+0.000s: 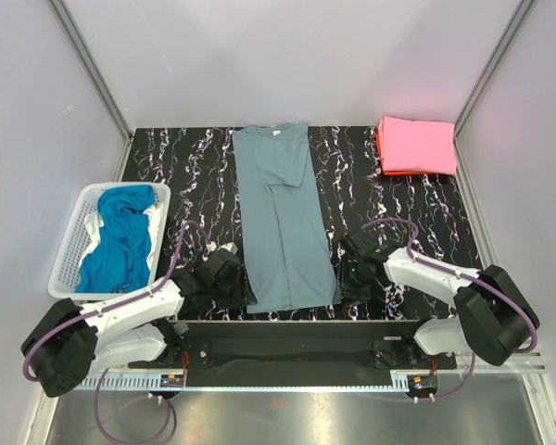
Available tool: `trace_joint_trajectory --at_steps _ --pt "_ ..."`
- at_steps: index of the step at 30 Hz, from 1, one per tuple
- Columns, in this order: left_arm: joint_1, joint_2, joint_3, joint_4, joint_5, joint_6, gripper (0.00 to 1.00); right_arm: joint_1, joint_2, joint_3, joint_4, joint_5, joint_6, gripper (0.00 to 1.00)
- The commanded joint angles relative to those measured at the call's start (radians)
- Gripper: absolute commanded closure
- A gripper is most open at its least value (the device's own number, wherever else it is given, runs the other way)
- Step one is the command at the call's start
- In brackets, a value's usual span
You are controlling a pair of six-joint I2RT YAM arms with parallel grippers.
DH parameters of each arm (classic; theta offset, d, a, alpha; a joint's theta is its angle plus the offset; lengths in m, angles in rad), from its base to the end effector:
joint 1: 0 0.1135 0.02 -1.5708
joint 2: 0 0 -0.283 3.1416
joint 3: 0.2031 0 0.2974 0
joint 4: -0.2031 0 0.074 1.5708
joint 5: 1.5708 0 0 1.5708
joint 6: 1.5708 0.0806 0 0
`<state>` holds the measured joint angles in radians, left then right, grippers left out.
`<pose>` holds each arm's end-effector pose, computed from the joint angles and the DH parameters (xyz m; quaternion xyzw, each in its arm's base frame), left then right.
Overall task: Fold and stack the t-shirts
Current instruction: Fold the tshirt
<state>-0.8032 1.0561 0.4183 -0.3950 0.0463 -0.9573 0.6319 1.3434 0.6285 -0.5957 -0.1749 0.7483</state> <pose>0.1568 -0.1678 0.1019 -0.0680 0.9614 -0.2190 0.1520 0.1974 0.1619 0.0954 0.0462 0.9867 0.1491 0.0445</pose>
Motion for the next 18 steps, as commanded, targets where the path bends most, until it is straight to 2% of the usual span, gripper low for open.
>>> trace_joint_trajectory --at_steps 1,3,7,8,10,11,14,16,17,18 --pt "0.001 0.044 -0.036 -0.012 -0.006 0.011 0.5 0.005 -0.036 0.045 -0.012 -0.003 -0.012 0.55" --pt "0.004 0.053 -0.036 -0.004 -0.011 0.012 0.51 0.005 -0.052 0.057 -0.041 0.017 -0.012 0.53" --pt "0.002 0.085 -0.027 -0.021 -0.026 0.011 0.76 0.005 -0.04 0.1 -0.084 0.064 -0.027 0.54" --pt "0.004 0.088 -0.023 -0.036 -0.043 0.009 0.87 0.005 -0.033 0.108 -0.096 0.077 -0.029 0.61" --pt "0.004 0.075 -0.01 -0.095 -0.081 0.011 0.96 0.005 -0.029 0.134 -0.099 0.074 -0.043 0.75" --pt "0.004 0.067 -0.004 -0.12 -0.123 0.011 1.0 0.005 -0.026 0.145 -0.099 0.063 -0.046 0.87" --pt "0.013 0.027 0.014 -0.192 -0.164 0.017 1.0 0.005 -0.013 0.171 -0.081 0.028 -0.053 0.96" --pt "0.016 0.002 0.025 -0.202 -0.164 0.018 0.98 0.005 0.0 0.165 -0.067 0.014 -0.052 0.97" --pt "0.015 -0.002 0.027 -0.203 -0.16 0.02 0.93 0.005 0.016 0.157 -0.046 0.005 -0.049 0.98" --pt "0.015 -0.002 0.033 -0.208 -0.158 0.02 0.78 0.005 0.022 0.148 -0.032 -0.001 -0.043 0.98"
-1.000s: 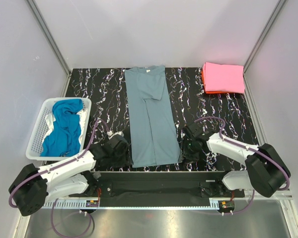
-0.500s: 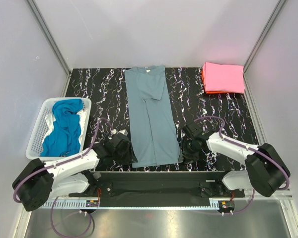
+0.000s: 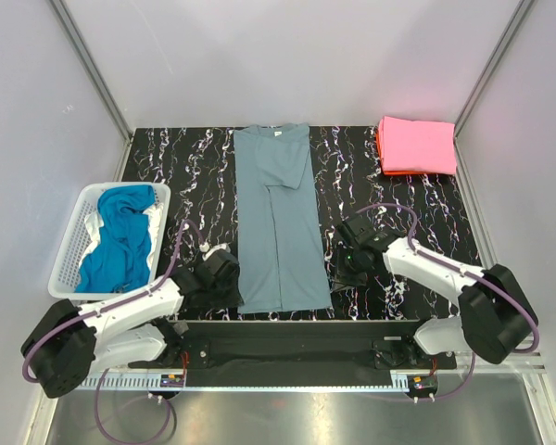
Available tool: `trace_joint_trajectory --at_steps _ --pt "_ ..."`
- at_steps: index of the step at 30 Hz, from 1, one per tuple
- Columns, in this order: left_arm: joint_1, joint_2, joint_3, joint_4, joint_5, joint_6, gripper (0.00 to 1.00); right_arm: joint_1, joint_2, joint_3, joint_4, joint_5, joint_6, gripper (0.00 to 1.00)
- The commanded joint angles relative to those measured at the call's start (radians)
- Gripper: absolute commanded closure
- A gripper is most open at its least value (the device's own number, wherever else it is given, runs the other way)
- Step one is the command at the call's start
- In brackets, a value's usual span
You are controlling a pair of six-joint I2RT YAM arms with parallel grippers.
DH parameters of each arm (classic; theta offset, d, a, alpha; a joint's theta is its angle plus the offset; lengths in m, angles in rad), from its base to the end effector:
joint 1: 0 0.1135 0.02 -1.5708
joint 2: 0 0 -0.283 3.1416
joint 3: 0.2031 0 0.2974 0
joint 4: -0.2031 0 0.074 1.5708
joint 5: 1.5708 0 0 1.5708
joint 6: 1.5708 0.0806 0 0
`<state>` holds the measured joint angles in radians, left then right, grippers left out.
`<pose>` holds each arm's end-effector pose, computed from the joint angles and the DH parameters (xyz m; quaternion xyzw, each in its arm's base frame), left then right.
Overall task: Fold and stack the t-shirts
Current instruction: Fold the tshirt
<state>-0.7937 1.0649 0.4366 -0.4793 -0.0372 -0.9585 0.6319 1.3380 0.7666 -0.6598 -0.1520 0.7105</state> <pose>0.1584 -0.1568 0.1001 -0.0843 0.9695 -0.1647 0.1608 0.2214 0.1772 0.1369 0.0258 0.9825 0.1634 0.0854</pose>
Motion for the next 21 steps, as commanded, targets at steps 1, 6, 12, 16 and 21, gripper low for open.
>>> trace_joint_trajectory --at_steps 1,6,12,16,21 --pt "0.007 -0.011 0.022 -0.12 -0.069 0.027 0.72 0.005 0.035 -0.015 0.054 -0.038 0.006 0.98" --pt "0.005 -0.017 0.047 -0.128 -0.044 0.029 0.48 0.006 0.043 -0.101 0.198 -0.159 0.047 0.97" --pt "0.007 -0.008 0.068 -0.142 -0.058 0.047 0.43 0.006 0.055 -0.159 0.181 -0.11 0.046 0.97" --pt "0.008 0.024 0.06 -0.121 -0.052 0.058 0.42 0.006 0.055 -0.171 0.203 -0.133 0.049 0.96" --pt "0.007 0.026 0.034 -0.076 -0.007 0.055 0.42 0.006 -0.009 -0.138 0.135 -0.106 0.046 0.79"
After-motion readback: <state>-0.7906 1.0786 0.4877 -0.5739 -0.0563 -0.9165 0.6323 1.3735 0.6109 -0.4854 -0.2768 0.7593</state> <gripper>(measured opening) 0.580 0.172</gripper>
